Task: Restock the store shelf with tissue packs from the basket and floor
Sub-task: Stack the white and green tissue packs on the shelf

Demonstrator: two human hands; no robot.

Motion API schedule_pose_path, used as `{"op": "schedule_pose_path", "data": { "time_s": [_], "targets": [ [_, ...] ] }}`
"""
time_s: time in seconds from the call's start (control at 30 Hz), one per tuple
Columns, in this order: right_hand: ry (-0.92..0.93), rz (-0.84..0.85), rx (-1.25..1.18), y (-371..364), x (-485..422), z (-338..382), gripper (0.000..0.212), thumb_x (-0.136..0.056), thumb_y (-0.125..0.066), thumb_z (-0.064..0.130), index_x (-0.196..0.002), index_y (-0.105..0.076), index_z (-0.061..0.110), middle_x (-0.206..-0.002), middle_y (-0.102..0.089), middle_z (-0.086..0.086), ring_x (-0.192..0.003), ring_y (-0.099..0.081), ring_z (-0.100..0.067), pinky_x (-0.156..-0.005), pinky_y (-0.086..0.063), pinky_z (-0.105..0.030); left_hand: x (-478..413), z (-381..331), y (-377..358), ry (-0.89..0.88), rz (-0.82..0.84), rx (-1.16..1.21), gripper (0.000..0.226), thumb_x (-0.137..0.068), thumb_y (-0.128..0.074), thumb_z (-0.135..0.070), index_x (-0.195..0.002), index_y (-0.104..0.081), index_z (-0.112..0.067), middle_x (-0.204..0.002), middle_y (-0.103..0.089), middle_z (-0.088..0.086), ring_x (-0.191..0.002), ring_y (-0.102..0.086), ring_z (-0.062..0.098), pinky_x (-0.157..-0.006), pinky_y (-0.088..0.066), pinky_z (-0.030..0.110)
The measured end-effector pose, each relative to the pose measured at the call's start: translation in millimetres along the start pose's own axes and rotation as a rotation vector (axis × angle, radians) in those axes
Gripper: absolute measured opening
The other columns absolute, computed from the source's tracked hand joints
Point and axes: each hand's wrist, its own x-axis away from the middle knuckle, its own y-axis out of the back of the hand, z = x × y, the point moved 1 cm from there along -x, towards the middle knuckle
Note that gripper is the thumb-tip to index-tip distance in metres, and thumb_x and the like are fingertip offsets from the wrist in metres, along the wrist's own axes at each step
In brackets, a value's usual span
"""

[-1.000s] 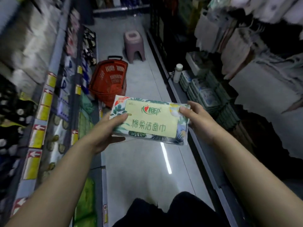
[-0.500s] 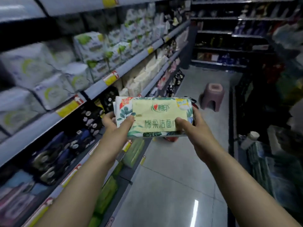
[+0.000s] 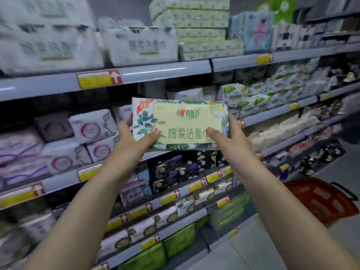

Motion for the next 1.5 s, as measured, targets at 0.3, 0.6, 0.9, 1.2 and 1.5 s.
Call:
{"op": "schedule_pose_path", "data": {
  "time_s": [0.3,0.6,0.9,1.2,1.5],
  "targets": [
    [0.231,0.242,-0.075,-116.4,-41.5,70.1,0.060,-0.093,-0.062,0.024,-0.146,-0.035,0.031,-0.130,-0.058,0.014,-0.114,-0.056,-0.002,-0.091,-0.048,-0.024,-11.8,-44.5,109.4,-0.134,-0.273,-0.008,0.065,-0.087,-0.068,-0.033,-0.139,-0.029,-0.023,-0.119,-0.061,-0.008,-0.102,-0.063,0.009,-0.090,-0.049,0.033],
    [0.381,0.276,-0.069,-192.2,-95.6,148.6,0.062,-0.092,-0.062,0.019,-0.146,-0.032,0.026,-0.123,-0.056,0.014,-0.108,-0.057,-0.004,-0.083,-0.047,-0.013,-48.4,-89.1,187.0,-0.345,-0.265,-0.185,0.072,-0.082,-0.074,-0.010,-0.139,-0.034,-0.026,-0.120,-0.062,-0.015,-0.104,-0.062,-0.004,-0.089,-0.045,0.019],
    [0.453,0.046,-0.116,-259.5,-169.8,216.4,0.038,-0.089,-0.063,0.047,-0.111,-0.044,0.022,-0.108,-0.055,0.004,-0.090,-0.055,-0.010,-0.066,-0.042,-0.024,-115.6,-137.8,243.3,-0.543,-0.440,-0.364,0.033,-0.084,-0.073,-0.021,-0.111,-0.056,-0.029,-0.104,-0.066,-0.015,-0.090,-0.063,-0.007,-0.081,-0.053,0.019],
    [0.521,0.160,0.011,-301.2,-210.5,219.9,0.068,-0.083,-0.074,0.030,-0.139,-0.037,0.018,-0.124,-0.058,0.004,-0.108,-0.057,-0.012,-0.096,-0.046,-0.025,-172.4,-144.8,275.4,-0.491,-0.589,-0.422,0.044,-0.090,-0.064,-0.035,-0.123,-0.043,-0.016,-0.105,-0.057,-0.007,-0.098,-0.058,0.016,-0.085,-0.046,0.032],
    [0.525,0.091,0.091,-322.2,-218.1,207.7,0.067,-0.091,-0.063,0.040,-0.143,-0.030,0.015,-0.119,-0.053,0.004,-0.106,-0.051,-0.016,-0.083,-0.037,-0.026,-202.3,-120.8,276.8,-0.487,-0.530,-0.411,0.043,-0.097,-0.053,-0.025,-0.137,-0.038,-0.027,-0.109,-0.054,-0.018,-0.098,-0.054,0.010,-0.080,-0.036,0.025]
  ]
}}
